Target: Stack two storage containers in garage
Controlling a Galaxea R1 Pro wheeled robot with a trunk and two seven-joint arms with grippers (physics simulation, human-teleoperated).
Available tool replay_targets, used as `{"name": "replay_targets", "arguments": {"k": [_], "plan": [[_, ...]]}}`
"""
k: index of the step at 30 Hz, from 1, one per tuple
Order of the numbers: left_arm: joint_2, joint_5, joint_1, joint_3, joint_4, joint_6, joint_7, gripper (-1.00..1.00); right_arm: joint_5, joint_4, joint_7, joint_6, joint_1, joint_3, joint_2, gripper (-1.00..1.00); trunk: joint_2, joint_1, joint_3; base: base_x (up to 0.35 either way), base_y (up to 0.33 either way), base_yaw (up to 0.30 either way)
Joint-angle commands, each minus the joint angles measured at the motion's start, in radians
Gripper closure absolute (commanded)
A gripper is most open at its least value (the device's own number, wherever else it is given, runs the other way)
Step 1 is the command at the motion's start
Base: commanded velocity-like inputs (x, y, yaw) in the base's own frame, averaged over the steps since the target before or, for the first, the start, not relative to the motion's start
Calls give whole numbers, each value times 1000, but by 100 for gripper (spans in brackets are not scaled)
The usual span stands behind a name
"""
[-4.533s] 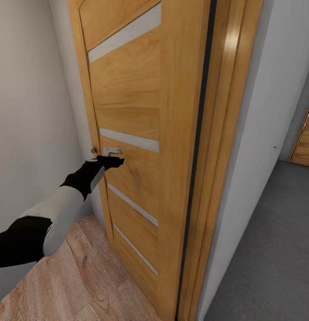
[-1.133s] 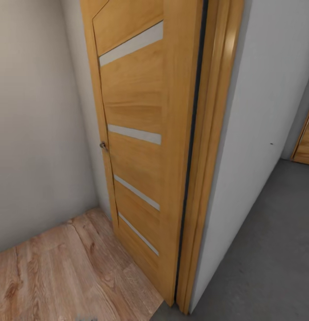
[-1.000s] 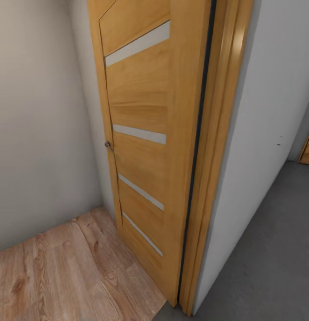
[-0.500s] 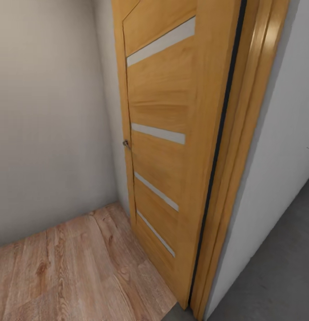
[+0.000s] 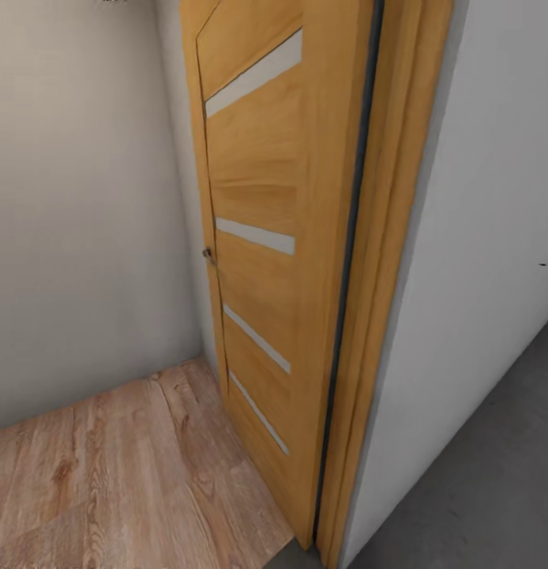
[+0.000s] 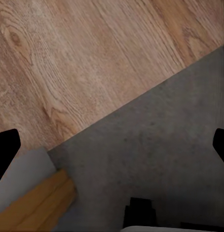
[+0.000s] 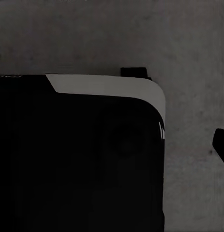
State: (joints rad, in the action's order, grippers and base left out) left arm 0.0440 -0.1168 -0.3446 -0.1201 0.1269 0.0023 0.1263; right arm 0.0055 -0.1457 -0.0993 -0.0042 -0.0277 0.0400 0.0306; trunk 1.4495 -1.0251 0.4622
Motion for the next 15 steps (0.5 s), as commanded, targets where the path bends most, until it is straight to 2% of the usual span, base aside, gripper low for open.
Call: {"name": "replay_targets", "arguments": {"k": [1,15], "plan": [[-1,-11,-1,-9,0,0,4,-100,1,0,-5,0,-1,4,0,-100,1,0,1,0,-312,162],[-12,-12,-1,-9,0,-2,5,-100,1,0,-1,0,-1,2,-1,-100,1,0,6,0,-318,235]]}}
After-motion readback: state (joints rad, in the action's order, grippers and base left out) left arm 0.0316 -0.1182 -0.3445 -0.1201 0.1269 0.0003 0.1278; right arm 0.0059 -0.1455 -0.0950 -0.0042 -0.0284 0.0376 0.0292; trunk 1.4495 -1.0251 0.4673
